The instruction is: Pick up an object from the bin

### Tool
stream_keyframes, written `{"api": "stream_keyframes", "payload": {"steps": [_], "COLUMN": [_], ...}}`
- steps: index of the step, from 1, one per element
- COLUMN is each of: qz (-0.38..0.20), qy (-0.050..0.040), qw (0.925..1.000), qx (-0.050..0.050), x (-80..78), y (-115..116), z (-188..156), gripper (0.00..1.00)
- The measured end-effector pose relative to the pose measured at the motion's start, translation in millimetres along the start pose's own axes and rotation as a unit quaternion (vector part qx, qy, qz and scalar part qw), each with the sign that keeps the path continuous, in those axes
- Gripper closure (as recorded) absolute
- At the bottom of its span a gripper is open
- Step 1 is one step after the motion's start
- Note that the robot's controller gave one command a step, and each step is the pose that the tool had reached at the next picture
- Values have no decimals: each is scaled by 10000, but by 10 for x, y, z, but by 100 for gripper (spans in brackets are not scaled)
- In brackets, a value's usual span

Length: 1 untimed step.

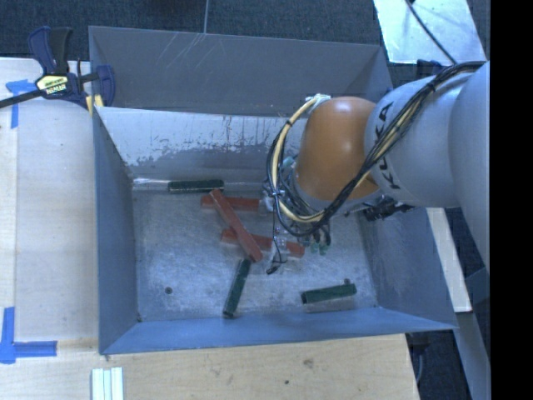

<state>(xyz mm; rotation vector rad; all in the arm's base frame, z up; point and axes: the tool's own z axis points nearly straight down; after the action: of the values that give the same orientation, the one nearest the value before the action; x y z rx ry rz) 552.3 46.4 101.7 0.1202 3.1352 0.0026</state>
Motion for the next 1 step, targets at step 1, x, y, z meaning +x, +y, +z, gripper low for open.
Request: {"api": "stream_keyframes", "payload": {"steps": [1], "qz": [669], "qy": [24], "qw": [9978], "qx": [12], "x": [104], "y": [-104], "z": [16], "gripper": [0]}}
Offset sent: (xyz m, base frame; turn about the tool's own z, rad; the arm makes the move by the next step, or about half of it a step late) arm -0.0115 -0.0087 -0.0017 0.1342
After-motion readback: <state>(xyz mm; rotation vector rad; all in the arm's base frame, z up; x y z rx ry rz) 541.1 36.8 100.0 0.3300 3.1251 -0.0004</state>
